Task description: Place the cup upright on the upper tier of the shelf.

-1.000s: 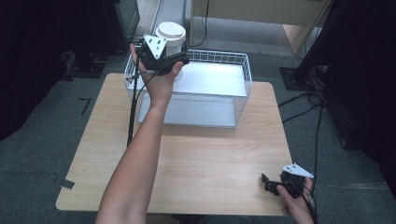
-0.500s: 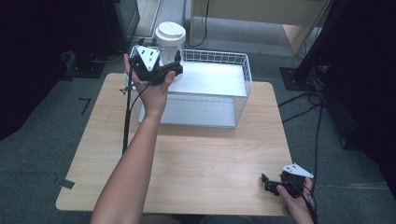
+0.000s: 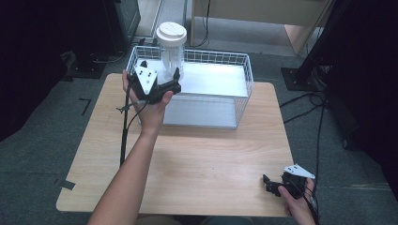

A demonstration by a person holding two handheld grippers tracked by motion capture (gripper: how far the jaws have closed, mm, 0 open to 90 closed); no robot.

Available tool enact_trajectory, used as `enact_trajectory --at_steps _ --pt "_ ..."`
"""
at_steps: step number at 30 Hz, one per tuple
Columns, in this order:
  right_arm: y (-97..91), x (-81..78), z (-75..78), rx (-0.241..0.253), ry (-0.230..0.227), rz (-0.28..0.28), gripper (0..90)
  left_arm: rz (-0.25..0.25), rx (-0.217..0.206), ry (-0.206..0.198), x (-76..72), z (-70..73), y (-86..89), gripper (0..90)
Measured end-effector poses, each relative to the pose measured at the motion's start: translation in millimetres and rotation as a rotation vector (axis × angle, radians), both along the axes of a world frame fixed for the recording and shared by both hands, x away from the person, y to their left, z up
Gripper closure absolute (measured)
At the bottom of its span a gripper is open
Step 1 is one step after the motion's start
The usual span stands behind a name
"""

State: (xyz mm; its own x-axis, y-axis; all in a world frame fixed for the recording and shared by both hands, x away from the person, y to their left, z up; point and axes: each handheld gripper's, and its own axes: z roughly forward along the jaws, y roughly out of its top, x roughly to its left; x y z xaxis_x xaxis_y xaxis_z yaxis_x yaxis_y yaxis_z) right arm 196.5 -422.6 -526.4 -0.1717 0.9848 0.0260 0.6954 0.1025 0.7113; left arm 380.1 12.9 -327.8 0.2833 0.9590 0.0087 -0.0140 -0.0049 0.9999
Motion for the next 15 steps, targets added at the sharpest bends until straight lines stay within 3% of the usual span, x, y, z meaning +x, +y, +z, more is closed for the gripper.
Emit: enact_trajectory --at_steps 4,7,15 --pt "0.0 0.0 0.0 0.0 0.0 0.0 0.6 -0.016 0.005 -0.004 -15.3 -15.6 2.9 0.0" --pt "0.1 -0.2 0.0 0.001 0.001 0.0 0.6 -0.033 -0.017 0.015 -24.1 -26.9 8.2 0.0" --pt "0.2 -0.2 -0.1 0.003 0.0 -0.003 0.6 -0.039 -0.022 0.041 -40.0 -44.9 22.0 0.0"
